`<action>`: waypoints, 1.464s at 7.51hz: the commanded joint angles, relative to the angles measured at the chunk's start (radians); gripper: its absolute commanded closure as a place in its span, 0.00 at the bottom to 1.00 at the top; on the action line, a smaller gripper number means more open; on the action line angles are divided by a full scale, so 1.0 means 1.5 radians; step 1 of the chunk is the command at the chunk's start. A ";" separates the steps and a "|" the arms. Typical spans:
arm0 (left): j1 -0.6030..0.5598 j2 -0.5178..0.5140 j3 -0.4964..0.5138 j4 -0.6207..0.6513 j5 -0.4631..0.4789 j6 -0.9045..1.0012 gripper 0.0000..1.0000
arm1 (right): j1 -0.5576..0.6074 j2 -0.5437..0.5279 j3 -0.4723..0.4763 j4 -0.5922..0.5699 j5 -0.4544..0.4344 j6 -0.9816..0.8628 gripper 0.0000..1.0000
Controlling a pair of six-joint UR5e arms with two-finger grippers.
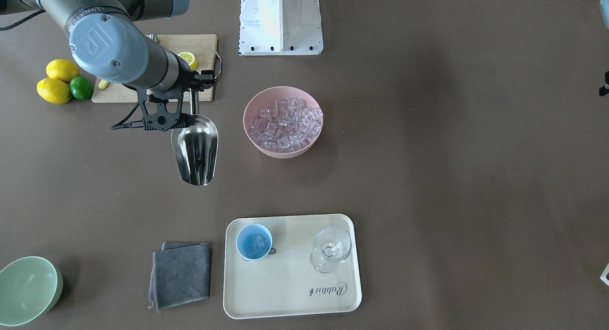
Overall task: Put ice in cup with scoop
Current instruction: 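Carry the empty scoop back to its spot on the table with the right gripper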
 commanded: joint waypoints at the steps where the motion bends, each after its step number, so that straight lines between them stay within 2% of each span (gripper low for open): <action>1: 0.000 0.000 -0.002 0.003 0.000 -0.001 0.02 | -0.035 -0.108 0.112 0.006 -0.097 0.008 1.00; 2: 0.000 0.000 -0.003 0.003 0.000 -0.001 0.02 | -0.040 -0.139 0.117 0.037 -0.113 0.010 1.00; 4: 0.000 0.000 -0.004 0.003 0.000 -0.001 0.02 | -0.042 -0.237 0.115 0.185 -0.139 0.040 1.00; 6: 0.000 0.000 -0.004 0.004 0.000 -0.001 0.02 | -0.049 -0.298 0.110 0.299 -0.182 0.108 1.00; 8: 0.000 0.000 -0.010 0.008 0.000 -0.001 0.02 | -0.058 -0.320 0.072 0.380 -0.183 0.157 1.00; 10: 0.000 -0.009 -0.017 0.048 0.000 -0.001 0.02 | -0.072 -0.340 0.036 0.473 -0.181 0.193 1.00; 11: 0.000 -0.009 -0.018 0.049 0.000 -0.001 0.02 | -0.079 -0.340 0.027 0.491 -0.181 0.216 1.00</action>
